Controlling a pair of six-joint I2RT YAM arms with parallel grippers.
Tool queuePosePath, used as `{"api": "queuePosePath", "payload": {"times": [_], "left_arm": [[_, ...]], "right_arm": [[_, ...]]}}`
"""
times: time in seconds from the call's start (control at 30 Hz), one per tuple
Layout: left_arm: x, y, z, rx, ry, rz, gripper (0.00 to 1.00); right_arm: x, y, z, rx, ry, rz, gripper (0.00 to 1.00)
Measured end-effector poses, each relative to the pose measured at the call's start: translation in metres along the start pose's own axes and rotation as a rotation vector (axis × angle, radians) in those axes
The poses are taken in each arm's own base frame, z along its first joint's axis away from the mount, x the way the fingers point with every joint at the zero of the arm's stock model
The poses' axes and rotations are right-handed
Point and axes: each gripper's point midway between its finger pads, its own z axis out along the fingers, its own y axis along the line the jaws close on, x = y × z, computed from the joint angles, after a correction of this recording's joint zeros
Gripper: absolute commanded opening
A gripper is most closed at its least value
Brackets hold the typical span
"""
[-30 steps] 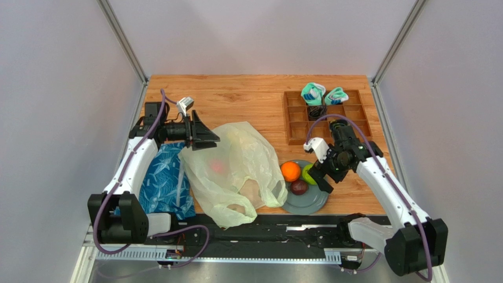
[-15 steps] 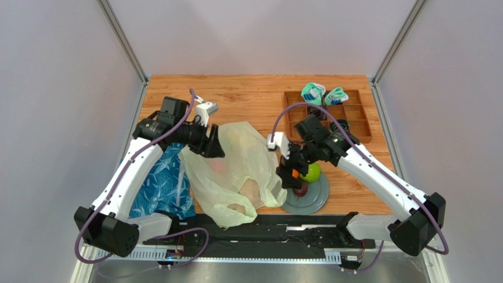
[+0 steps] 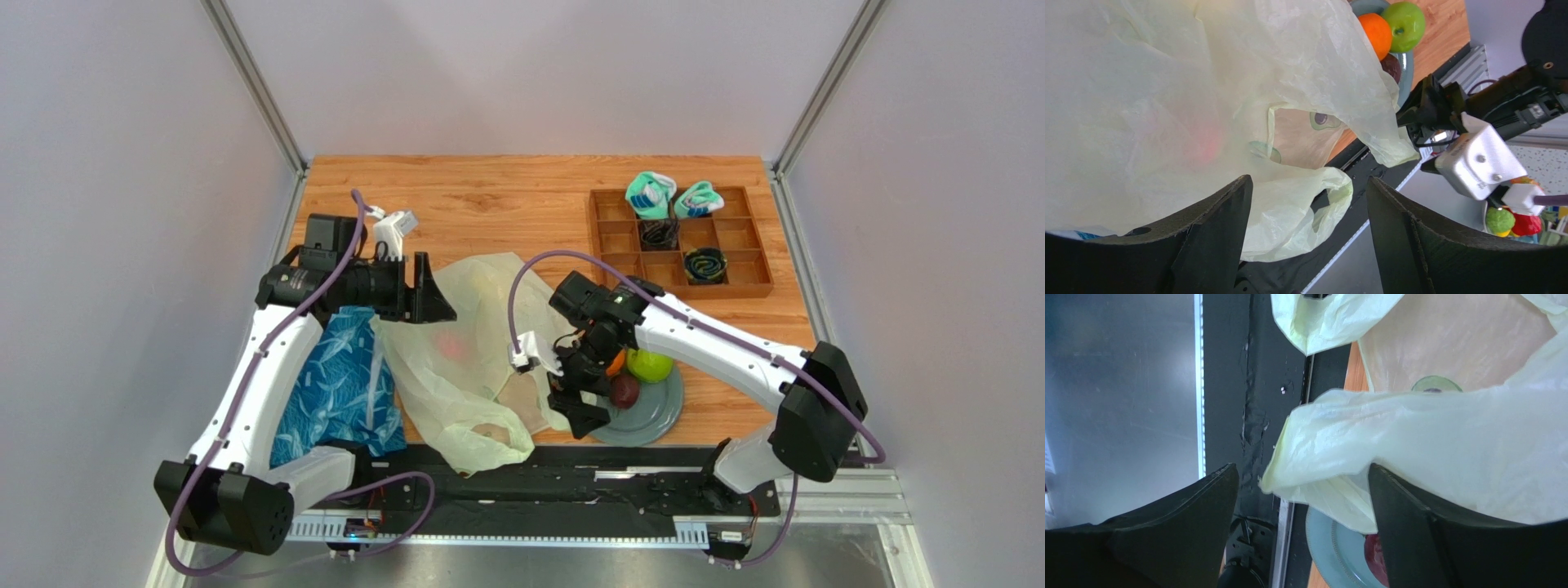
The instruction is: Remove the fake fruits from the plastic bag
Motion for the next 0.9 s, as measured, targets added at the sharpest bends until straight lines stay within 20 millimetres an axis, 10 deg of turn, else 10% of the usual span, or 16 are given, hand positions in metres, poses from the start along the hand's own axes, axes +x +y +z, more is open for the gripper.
{"api": "queuePosePath", "payload": {"times": [0.13,0.27,0.6,0.9], "left_arm": [[-0.001,-0.009,-0.006,0.034,-0.012,0.068,0.79],[-0.009,-0.022,-0.019,0.079,0.002,0.24,0.79],[0.022,-0.029,-0.025,0.168,0.113,0.588,0.86],[0.111,-0.052,0.031,0.314,0.391,0.992,0.99]], "right_arm": [[-0.011,-0.013,0.014,0.032,-0.003,0.053,0.28],[-0.025,-0.036,0.012,0.098,-0.028,0.101,0.01],[-0.071,-0.106,-0.091,0.291,-0.374,0.296,0.0],[-0.081,-0.08,-0.095,0.205,-0.455,0.333,0.0]]}}
